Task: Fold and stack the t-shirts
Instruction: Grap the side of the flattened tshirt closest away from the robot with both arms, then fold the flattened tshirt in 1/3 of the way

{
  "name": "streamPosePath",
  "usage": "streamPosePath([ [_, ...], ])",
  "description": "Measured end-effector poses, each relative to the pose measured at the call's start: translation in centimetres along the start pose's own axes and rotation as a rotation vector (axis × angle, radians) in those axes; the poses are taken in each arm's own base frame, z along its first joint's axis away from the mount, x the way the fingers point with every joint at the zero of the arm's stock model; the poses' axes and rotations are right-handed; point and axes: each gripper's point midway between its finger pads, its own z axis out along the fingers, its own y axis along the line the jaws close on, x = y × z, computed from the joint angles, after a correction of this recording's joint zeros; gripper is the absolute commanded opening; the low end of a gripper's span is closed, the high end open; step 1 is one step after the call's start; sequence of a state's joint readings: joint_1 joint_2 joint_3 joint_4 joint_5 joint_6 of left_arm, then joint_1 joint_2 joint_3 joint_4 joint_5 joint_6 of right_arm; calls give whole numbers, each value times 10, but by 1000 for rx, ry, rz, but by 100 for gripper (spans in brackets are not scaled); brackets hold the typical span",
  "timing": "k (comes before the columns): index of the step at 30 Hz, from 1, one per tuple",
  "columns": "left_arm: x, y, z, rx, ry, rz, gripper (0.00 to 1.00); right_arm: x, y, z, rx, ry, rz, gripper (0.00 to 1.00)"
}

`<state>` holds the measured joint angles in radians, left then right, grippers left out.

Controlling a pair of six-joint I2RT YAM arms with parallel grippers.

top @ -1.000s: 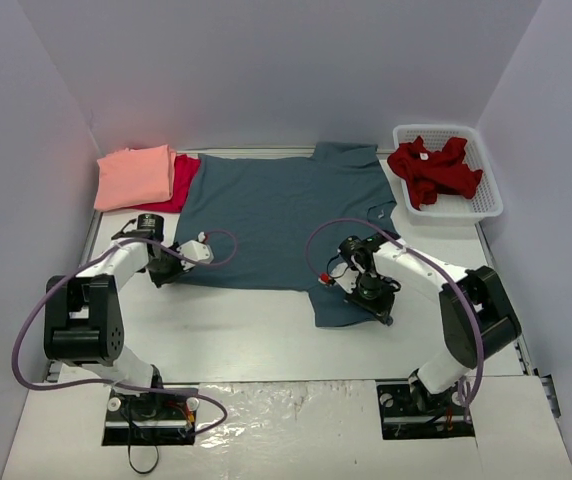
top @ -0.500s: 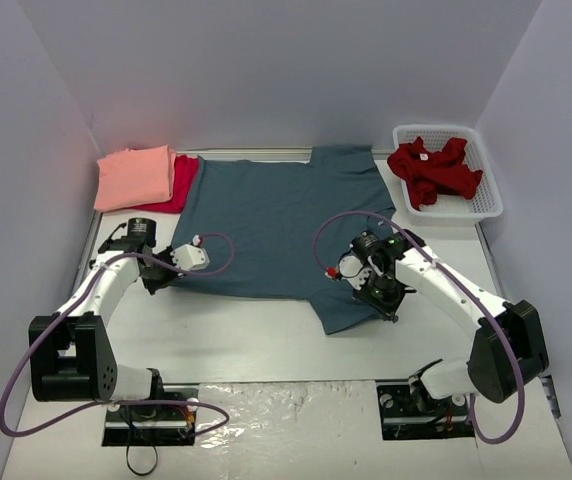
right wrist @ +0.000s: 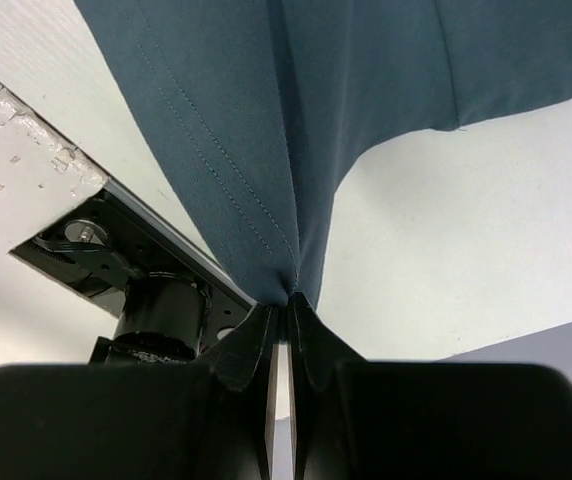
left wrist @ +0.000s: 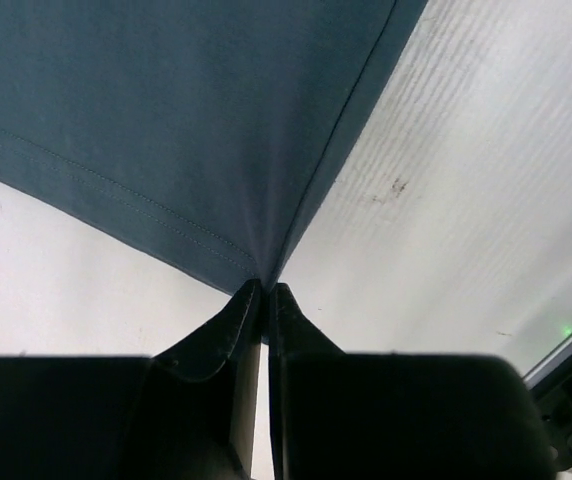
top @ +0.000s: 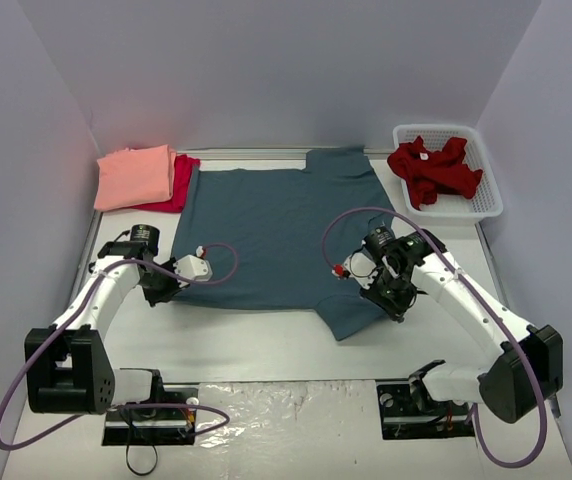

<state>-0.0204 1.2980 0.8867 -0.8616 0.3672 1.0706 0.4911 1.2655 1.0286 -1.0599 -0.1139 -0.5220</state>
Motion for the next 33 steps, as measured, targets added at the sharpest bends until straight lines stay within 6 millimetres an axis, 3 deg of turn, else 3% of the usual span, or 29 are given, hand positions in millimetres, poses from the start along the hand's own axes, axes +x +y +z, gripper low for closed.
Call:
streamPosePath([
  [5,-2,-6,-9,-8,-12,2,2,-4,-2,-8,13,-24,-5,0],
  [13,-5,-4,-12,-19,-19,-48,2,-29,-24,-39,94,-126,7,0],
  [20,-12,12,-14,-57,-25,-110,2,-56,-50,-61,169,-175,5,0],
  [33,-33,50,-28,-145,-65,-151,2,-93,-105,-81,267,-184,24,0],
])
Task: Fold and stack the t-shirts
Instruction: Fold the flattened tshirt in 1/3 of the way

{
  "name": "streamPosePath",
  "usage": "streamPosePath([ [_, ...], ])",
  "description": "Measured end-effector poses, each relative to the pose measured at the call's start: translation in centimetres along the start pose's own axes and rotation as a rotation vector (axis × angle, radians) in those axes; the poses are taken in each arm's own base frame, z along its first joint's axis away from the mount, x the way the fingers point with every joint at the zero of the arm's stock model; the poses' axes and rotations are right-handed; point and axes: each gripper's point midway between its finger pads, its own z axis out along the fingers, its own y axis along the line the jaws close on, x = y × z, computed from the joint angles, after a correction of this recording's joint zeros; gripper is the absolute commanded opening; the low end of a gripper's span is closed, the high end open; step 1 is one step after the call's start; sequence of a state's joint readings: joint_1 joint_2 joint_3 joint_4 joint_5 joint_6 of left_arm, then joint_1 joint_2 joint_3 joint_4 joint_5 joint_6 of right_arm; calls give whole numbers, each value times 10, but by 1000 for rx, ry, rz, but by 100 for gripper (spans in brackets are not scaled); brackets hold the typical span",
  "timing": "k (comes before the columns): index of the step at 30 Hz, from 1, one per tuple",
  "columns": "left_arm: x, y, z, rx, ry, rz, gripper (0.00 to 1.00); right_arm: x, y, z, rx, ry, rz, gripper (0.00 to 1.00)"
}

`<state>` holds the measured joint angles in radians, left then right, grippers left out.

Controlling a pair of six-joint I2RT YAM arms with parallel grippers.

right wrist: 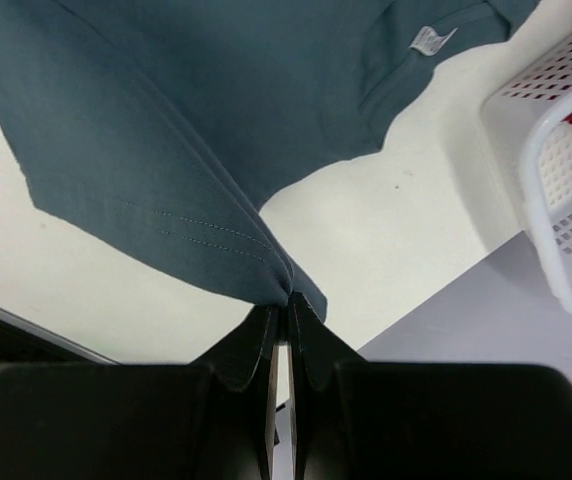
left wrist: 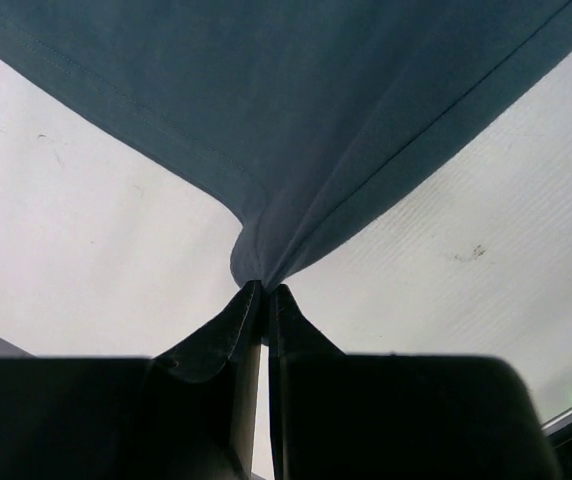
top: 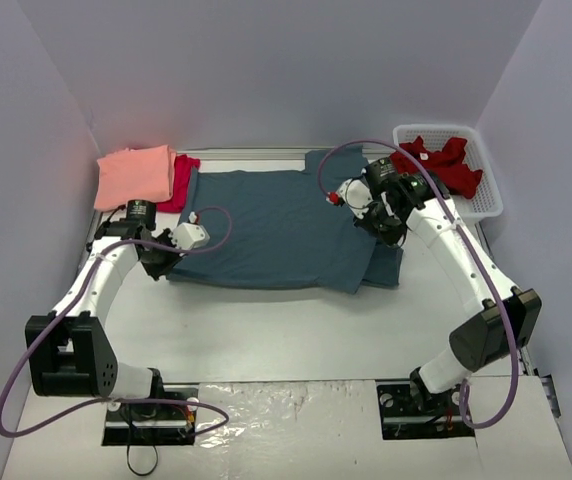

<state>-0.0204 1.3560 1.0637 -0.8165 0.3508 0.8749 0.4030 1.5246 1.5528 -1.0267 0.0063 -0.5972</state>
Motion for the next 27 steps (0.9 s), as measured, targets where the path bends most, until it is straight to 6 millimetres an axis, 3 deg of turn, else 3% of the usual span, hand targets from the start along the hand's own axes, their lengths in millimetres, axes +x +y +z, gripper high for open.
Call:
streamPosePath([
  [7,-1,10,11,16,27,-14,2,-17,-26,12,23,8,5,0],
  [20,-19,45,29,7,29,-27,2,-34,-62,53,10,60,20,0],
  [27,-18,49,42,27,45,-34,2,-44,-78,69,14,63,28,0],
])
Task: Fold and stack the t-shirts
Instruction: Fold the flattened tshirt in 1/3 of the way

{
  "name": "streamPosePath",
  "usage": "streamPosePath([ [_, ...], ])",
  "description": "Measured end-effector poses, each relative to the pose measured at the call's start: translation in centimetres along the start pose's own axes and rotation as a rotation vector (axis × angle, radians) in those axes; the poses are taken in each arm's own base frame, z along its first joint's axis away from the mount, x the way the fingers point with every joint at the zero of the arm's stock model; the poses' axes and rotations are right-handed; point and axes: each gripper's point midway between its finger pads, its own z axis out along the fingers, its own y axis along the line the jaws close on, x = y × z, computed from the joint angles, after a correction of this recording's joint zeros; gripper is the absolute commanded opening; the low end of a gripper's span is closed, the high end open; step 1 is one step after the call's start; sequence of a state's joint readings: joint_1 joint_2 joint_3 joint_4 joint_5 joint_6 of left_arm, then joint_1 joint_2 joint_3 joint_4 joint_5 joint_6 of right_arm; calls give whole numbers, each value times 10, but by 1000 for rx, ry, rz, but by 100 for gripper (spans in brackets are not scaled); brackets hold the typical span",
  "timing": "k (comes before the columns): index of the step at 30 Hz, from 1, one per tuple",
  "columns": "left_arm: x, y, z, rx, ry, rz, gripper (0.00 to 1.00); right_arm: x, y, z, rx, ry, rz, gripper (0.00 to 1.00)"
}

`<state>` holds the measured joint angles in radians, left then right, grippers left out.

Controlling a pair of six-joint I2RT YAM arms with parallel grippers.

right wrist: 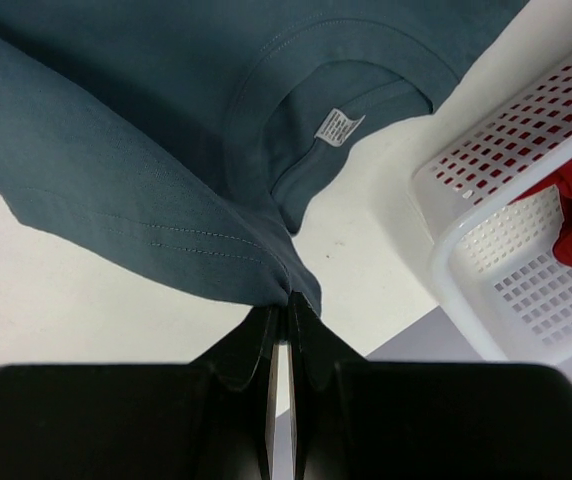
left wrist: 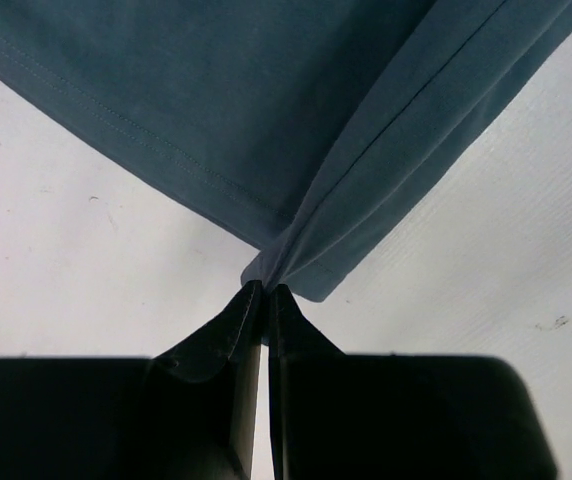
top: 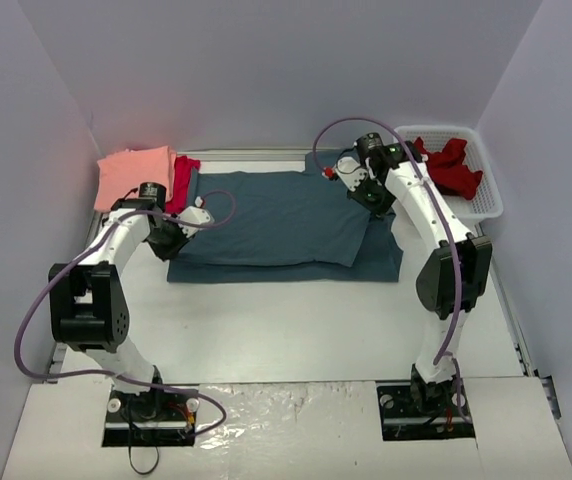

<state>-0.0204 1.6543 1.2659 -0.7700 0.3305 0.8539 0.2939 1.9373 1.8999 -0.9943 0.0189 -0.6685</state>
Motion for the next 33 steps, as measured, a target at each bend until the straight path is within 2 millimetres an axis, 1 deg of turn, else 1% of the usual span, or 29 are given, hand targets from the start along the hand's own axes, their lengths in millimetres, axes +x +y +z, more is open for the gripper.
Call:
streamPosePath([
  [12,7,5,26,30,37,-14,2,-15,-10,35,-22,31,-11,0],
  [17,4,13,32,27,42,-15,2,-21,-17,39,-13,23,-7,0],
  [23,-4,24,32,4,26,-12,2,-29,-28,43,5,9,4,0],
  [29,-8,31,34,-5,25,-10,3,-36,-34,50,14,5,5,0],
  [31,-7,32,36,-3,30,-12,13,-35,-33,55,10,13,5,0],
  [32,-6,32,38,-2,34,-13,21,-35,-33,58,7,19,4,0],
  [33,-5,32,40,-2,40,-15,26,-34,-32,62,2,25,3,0],
])
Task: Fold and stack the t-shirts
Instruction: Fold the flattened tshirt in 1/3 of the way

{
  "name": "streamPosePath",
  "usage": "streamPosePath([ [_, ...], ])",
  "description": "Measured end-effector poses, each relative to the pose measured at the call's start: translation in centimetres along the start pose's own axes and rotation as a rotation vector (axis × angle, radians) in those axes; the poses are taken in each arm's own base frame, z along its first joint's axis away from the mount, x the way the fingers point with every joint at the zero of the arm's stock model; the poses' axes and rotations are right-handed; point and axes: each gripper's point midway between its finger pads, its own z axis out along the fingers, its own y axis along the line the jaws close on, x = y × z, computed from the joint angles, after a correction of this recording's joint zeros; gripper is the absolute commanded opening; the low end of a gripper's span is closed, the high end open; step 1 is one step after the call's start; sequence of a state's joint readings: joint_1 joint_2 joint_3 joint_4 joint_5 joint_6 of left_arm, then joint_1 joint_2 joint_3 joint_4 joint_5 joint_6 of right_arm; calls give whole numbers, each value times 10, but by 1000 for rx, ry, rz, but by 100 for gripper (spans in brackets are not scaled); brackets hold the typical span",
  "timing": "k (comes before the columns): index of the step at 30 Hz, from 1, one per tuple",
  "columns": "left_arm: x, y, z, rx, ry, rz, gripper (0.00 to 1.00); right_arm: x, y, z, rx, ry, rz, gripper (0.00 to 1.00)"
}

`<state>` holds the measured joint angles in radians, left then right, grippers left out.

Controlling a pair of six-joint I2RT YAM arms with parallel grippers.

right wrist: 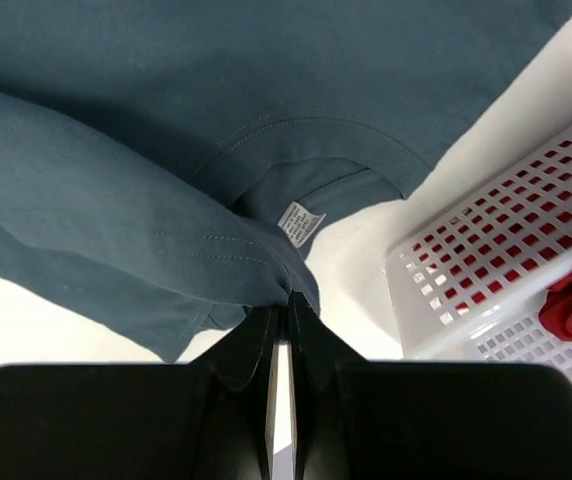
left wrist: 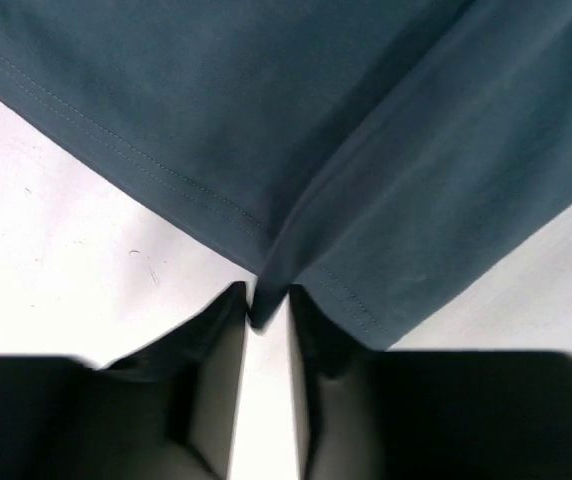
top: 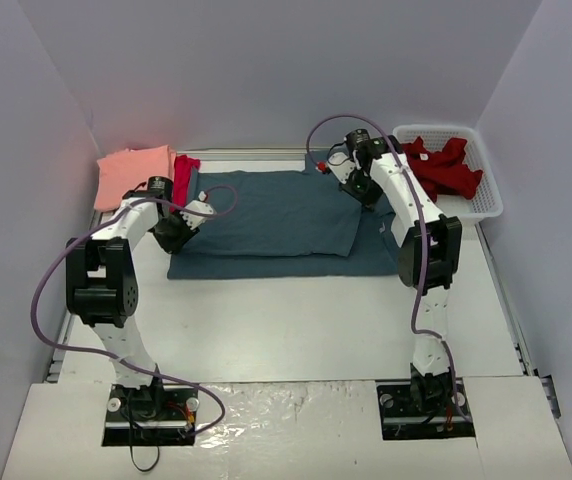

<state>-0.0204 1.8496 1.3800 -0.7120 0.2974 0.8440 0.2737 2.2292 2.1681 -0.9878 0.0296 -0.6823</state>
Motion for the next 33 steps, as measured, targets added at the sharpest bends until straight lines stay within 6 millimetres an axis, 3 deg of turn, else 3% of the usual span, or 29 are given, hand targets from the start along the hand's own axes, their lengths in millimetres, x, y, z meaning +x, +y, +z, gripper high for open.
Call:
streamPosePath([
  [2,2,2,4,-4,11,-10,33,1,2,8,-10,14,-2,0],
  [3,2,3,5,-9,13,-14,37,1,2,11,-12,18,-2,17],
  [7,1,11,6,-47,10,-23,42,-2,-1,31,5,32,19,44],
  [10,-2,17,4,-78,4,-34,44,-6,-13,48,66,42,46,54],
  [11,-2,18,1,-88,1,-37,45,-8,-16,52,82,40,55,62],
  [12,-4,20,-2,-100,-4,-42,46,-11,-20,57,98,35,68,78],
  [13,-5,21,-6,-113,-11,-47,54,-11,-22,59,106,32,82,80],
  [14,-6,22,-11,-127,-21,-49,62,-12,-23,60,113,30,85,80],
  [18,-8,14,-39,-186,-72,-81,70,-14,-22,57,120,-5,102,82],
  [21,-8,5,-62,-227,-133,-116,72,-2,-9,47,90,-8,100,80],
  [25,4,-11,-77,-243,-198,-183,72,12,14,29,52,-20,88,75],
  [28,16,-26,-73,-217,-209,-235,72,18,32,17,25,-39,65,59],
  [29,19,-32,-69,-198,-209,-248,72,17,37,15,12,-49,57,47],
  [33,29,-58,-54,-125,-211,-289,72,17,60,11,-42,-80,23,28],
])
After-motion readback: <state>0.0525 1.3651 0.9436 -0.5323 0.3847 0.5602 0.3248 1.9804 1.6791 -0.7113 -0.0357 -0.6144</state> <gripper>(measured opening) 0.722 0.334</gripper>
